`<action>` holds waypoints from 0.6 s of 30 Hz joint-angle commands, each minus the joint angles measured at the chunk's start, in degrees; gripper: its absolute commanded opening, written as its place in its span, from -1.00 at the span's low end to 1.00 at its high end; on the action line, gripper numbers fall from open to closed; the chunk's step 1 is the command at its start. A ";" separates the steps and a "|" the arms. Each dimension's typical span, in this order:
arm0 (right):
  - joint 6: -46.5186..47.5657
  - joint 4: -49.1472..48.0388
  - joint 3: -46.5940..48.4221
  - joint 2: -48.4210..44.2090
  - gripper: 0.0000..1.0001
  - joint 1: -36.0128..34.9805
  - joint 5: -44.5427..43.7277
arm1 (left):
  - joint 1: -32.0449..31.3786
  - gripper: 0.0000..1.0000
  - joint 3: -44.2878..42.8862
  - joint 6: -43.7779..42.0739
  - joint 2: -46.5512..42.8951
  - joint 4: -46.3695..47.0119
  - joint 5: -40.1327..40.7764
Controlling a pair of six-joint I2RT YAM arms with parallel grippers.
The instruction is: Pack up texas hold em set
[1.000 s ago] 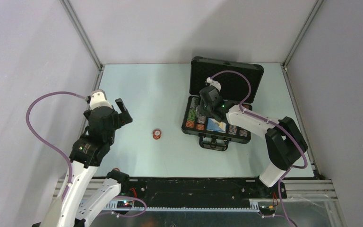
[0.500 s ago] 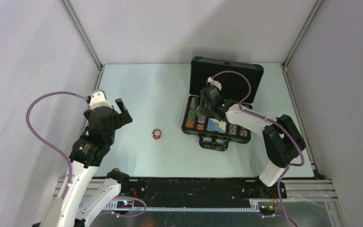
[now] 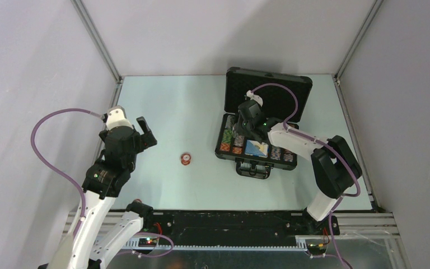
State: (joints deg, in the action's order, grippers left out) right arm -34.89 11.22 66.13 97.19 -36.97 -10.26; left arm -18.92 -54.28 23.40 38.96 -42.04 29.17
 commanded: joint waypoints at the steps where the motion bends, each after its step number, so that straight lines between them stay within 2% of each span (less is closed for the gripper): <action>1: 2.03 -1.13 0.76 -1.66 -1.00 0.32 -0.67 | 0.39 0.97 0.36 -0.90 -0.21 1.79 -0.61; 6: 5.86 -3.35 -3.01 -8.79 -1.00 0.77 3.53 | 0.45 0.97 0.37 -0.90 -0.20 1.77 -0.38; 8: 7.10 -4.98 -4.94 -12.19 -1.00 2.04 8.05 | 0.49 0.97 0.40 -0.94 -0.16 1.75 -0.18; 12: 12.29 -7.43 -7.33 -17.38 -1.00 5.36 26.77 | 0.50 0.97 0.40 -1.01 -0.12 1.79 -0.13; 18: 15.05 -12.29 -10.54 -20.62 -1.00 5.02 45.50 | 0.93 0.97 0.32 -1.07 -0.29 1.71 -0.05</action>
State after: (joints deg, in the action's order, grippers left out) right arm -23.27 5.26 57.12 78.78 -30.96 17.80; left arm -18.63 -54.28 23.38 38.96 -42.04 29.19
